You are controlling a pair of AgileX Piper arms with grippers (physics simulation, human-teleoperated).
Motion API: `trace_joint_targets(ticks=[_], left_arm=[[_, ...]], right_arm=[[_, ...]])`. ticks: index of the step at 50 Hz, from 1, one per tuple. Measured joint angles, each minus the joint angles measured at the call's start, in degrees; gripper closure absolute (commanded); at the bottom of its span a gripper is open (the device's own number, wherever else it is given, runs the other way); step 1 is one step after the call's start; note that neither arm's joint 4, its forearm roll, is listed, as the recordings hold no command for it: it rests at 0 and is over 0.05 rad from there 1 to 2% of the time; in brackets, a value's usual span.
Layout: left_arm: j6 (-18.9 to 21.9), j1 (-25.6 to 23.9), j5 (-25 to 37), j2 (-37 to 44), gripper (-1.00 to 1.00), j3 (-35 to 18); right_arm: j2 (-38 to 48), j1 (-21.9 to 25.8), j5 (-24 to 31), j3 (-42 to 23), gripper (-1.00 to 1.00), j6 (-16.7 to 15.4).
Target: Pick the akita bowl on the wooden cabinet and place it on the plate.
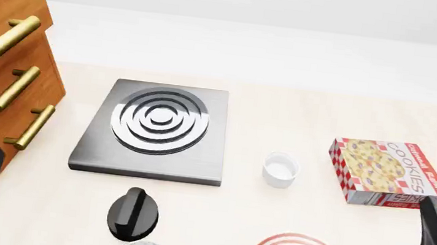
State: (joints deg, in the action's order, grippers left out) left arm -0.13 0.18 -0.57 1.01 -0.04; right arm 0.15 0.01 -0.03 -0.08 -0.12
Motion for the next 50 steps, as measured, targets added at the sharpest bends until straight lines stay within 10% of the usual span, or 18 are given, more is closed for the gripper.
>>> trace_joint_targets(ticks=[22,50], left_arm=[[0.3,-0.2,1.0,-0.1,-1.0,-0.9],[-1.5,-1.2,14.9,3.0,-1.0,-17.4]], right_arm=[[0.3,0.0,-0.1,-0.2,-1.0,-0.2],[0.2,0.0,0.0,-0.1,-1.0,-0.5]])
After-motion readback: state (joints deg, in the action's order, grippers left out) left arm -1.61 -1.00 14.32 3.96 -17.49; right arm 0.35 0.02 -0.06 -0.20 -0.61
